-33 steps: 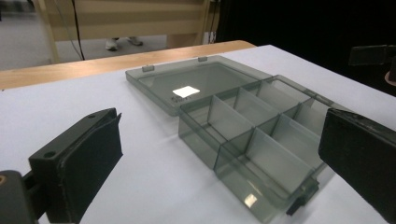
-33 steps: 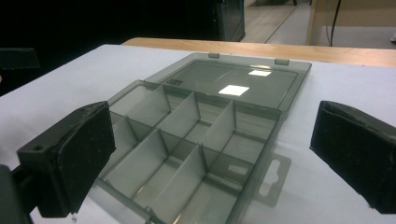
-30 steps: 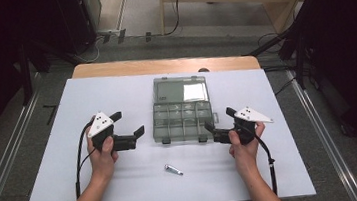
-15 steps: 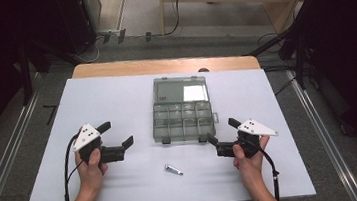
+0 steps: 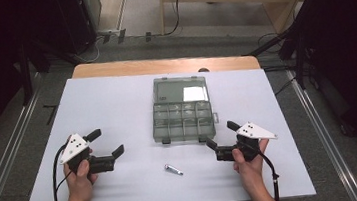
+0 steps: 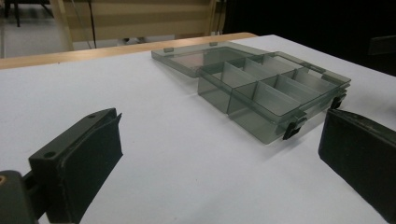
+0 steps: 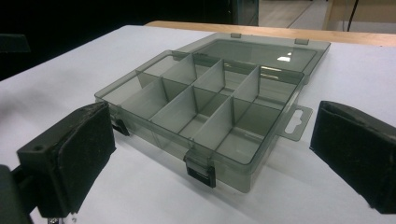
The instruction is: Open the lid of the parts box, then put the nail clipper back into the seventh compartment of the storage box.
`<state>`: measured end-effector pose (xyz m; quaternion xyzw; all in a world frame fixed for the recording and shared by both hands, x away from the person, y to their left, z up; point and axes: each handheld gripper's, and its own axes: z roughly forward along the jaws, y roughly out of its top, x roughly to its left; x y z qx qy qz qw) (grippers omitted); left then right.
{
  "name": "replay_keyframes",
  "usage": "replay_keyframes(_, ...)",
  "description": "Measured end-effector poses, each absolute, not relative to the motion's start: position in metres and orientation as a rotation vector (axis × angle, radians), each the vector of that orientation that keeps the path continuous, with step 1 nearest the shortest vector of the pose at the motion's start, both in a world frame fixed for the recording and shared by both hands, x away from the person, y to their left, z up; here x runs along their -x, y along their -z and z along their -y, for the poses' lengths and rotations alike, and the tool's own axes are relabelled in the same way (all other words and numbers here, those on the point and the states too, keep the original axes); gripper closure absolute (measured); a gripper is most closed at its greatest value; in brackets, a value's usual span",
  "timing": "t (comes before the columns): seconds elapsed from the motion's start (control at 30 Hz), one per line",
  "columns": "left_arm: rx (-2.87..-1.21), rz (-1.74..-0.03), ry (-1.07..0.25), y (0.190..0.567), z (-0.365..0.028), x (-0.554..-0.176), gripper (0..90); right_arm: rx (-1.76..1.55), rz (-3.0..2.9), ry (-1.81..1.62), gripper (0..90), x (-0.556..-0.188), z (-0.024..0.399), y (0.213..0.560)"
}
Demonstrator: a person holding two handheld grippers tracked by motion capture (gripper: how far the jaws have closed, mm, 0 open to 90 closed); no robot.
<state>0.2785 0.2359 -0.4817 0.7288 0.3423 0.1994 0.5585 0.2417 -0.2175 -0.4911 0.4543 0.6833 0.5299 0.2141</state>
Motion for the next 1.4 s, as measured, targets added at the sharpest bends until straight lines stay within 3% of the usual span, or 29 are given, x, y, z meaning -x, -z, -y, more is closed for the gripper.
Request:
replay_keyframes(0.67, -1.694, -0.836, -0.498, 0.485, -0.266, -0.262, 0.0, -1.206, -1.954, -1.513, 0.7, -0.240, 0.203, 0.480)
replay_keyframes(1.4, -1.690, -0.824, -0.510, 0.490, -0.274, -0.250, 0.0, -1.131, -2.081, -1.540, 0.9, -0.242, 0.167, 0.470)
